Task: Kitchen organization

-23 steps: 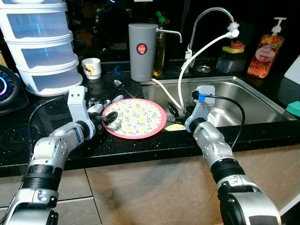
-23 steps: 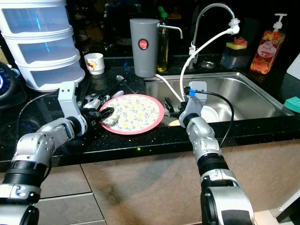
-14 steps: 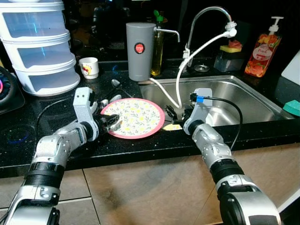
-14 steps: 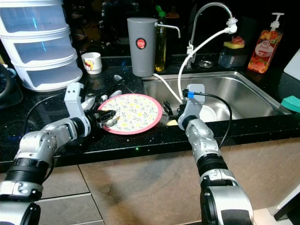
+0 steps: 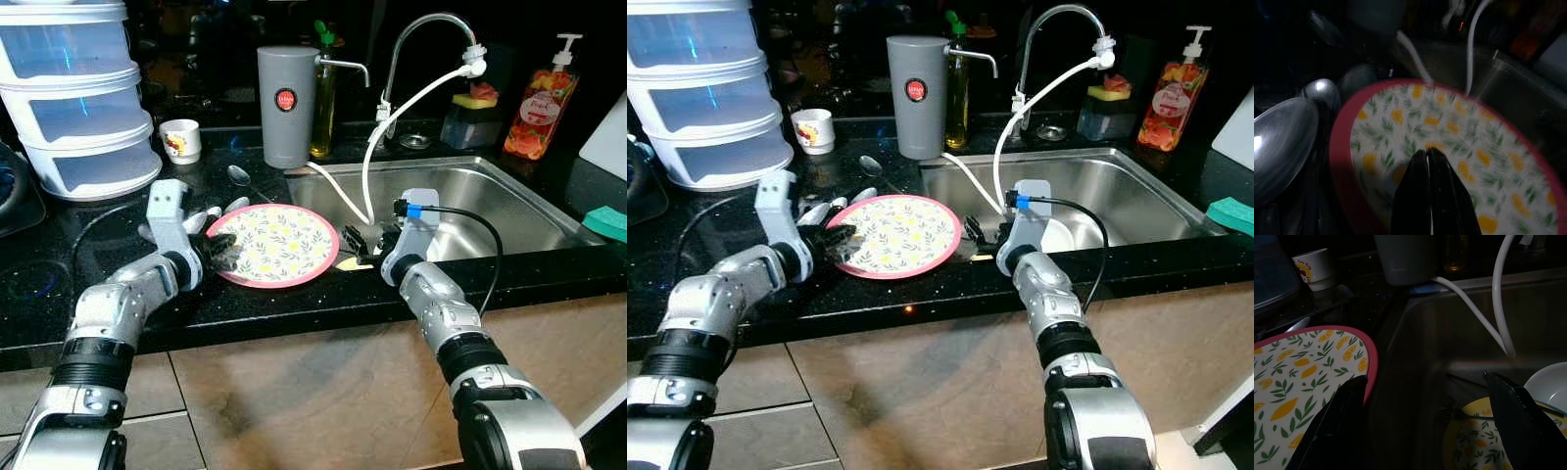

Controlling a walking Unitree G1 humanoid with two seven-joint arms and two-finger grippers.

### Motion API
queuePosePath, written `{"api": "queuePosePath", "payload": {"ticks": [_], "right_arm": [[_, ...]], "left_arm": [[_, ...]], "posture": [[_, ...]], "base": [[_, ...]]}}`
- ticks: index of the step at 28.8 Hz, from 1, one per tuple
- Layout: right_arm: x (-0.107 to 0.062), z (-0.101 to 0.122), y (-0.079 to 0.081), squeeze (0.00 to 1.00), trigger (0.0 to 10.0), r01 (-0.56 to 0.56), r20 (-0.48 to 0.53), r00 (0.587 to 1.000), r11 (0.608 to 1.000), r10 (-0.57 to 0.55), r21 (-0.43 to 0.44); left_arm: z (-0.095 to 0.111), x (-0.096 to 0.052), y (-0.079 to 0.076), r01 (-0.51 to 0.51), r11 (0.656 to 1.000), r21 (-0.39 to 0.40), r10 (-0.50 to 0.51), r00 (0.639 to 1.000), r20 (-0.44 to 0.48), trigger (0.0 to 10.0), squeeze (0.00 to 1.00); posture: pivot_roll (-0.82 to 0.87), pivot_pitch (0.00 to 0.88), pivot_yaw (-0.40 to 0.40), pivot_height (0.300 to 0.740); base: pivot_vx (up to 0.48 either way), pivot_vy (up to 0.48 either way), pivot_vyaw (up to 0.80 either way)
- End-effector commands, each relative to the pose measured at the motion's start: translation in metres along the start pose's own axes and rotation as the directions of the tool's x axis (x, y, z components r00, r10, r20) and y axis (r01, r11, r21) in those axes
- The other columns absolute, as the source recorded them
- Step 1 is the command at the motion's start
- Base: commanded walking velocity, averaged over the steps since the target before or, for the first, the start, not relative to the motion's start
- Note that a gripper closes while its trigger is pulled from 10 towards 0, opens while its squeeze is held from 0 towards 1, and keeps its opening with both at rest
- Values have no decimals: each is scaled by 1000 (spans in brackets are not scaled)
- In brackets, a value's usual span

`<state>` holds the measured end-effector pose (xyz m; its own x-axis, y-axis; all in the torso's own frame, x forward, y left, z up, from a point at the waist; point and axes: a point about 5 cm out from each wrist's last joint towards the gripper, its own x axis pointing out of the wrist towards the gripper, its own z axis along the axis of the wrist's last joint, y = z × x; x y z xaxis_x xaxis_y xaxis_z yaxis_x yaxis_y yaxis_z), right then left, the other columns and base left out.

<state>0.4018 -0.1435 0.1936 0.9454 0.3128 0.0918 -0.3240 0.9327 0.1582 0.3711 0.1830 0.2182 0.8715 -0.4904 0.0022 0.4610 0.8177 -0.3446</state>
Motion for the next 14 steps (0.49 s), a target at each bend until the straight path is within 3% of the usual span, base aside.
{"api": "queuePosePath", "payload": {"ticks": [1,6,11,12,13,14], "right_arm": [[3,4,1,0,10000,-6,-4,1000,1000,6,-4],[3,6,0,0,10000,-3,1,1000,1000,3,0],[3,6,0,0,10000,-2,1,1000,1000,2,1],[3,6,0,0,10000,-1,1,1000,1000,1,2],[3,6,0,0,10000,0,0,1000,1000,0,3],[3,6,0,0,10000,0,0,1000,1000,0,3]], "left_arm": [[13,2,-10,80,996,-42,-77,994,82,0,0],[24,-3,-16,186,973,-134,-158,968,193,0,0],[28,-4,-17,207,966,-153,-168,957,234,0,0],[31,-5,-16,212,965,-156,-164,949,271,0,0],[43,-11,-22,294,944,-150,-220,900,375,0,0],[43,-11,-22,294,944,-150,-220,900,375,0,0]], "posture": [[84,58,-21,740],[84,61,-22,740],[84,63,-24,740],[84,63,-24,740],[86,66,-27,740],[86,66,-27,740]], "base": [[0,0,0],[0,0,0],[0,0,0],[0,0,0],[0,0,0],[0,0,0]]}}
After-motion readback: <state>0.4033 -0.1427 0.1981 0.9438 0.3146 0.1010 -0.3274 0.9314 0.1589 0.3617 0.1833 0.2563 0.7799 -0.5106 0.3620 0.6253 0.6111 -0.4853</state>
